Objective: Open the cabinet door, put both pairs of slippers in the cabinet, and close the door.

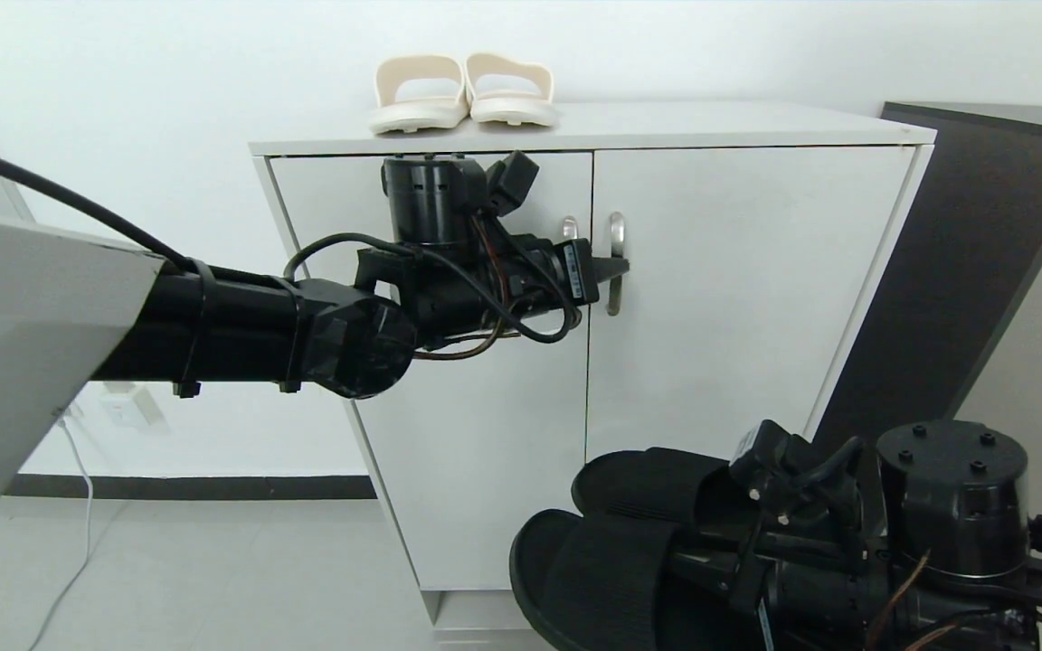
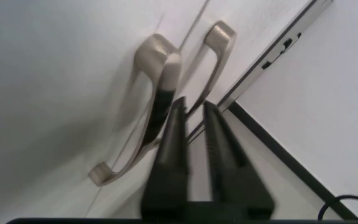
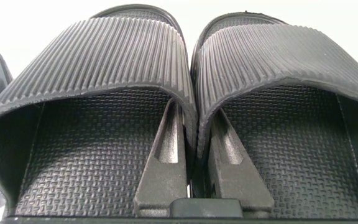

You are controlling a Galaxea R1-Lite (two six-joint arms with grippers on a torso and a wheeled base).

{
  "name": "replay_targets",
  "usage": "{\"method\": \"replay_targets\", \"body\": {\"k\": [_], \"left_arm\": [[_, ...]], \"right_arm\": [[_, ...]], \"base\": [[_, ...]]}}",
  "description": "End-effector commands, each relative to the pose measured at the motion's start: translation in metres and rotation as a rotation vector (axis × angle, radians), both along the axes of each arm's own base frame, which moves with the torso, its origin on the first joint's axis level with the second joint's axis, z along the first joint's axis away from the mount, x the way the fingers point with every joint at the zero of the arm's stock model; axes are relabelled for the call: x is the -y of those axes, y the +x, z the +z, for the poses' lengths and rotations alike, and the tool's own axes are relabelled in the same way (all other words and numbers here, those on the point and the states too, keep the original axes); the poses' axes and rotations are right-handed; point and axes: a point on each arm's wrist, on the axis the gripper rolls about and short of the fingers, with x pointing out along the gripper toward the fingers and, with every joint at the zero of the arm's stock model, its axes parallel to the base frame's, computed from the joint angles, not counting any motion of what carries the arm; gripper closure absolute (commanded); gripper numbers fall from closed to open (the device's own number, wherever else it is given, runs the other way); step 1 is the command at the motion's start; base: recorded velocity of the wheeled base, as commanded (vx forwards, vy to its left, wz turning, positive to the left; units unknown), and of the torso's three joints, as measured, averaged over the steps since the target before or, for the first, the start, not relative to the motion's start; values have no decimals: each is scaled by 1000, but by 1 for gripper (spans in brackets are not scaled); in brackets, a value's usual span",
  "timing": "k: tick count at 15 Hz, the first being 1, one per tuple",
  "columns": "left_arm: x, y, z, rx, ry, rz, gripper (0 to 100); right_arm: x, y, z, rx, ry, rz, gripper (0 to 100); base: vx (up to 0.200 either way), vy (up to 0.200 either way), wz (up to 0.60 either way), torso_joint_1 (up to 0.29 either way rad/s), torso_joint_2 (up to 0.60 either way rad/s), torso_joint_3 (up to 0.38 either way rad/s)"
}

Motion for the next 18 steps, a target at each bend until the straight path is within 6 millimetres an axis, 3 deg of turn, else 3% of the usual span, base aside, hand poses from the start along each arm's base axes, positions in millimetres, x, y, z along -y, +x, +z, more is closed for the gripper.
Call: {"method": "replay_targets", "body": {"k": [1, 10, 18], "left_arm": [[0, -2, 1, 3, -3, -11, 100], [-11, -30, 2, 14, -6, -36, 100], [-28, -80, 5, 30, -17, -71, 100]], "right_arm": [[-1, 0, -1, -3, -3, 2, 100], [0, -1, -3, -15, -2, 13, 100], [1, -15, -10, -25, 9, 104, 100]], "base": [[0, 0, 0, 0, 0, 0], [0, 0, 0, 0, 0, 0], [0, 0, 0, 0, 0, 0]]}}
